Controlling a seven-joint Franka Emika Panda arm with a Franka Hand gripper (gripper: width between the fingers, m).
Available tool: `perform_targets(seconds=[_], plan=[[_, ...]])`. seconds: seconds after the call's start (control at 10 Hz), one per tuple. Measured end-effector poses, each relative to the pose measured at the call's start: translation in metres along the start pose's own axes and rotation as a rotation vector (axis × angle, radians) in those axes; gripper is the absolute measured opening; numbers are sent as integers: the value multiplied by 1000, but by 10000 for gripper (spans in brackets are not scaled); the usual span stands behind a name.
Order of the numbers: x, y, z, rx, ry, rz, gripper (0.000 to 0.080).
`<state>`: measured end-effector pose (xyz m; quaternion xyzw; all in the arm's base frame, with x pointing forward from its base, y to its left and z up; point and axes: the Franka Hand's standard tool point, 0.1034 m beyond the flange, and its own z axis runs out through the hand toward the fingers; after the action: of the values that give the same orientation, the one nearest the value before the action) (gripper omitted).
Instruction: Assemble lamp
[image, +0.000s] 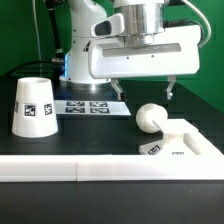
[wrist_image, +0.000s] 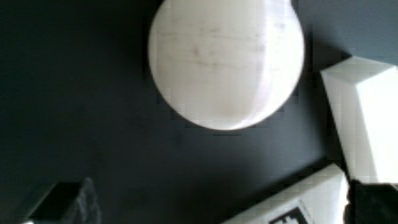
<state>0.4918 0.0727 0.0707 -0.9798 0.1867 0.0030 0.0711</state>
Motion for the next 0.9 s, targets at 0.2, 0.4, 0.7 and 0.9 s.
perform_targets(seconds=[0.2,0.4,0.7,0.9], plan=[[4,-3,-5,-5,-137,-10,699],[4,-9,-6,-8,-240,-32,699],[-2,-10,-4,-29,-459,-35,699],[-8,-9,0,-40,-592,-33,699]])
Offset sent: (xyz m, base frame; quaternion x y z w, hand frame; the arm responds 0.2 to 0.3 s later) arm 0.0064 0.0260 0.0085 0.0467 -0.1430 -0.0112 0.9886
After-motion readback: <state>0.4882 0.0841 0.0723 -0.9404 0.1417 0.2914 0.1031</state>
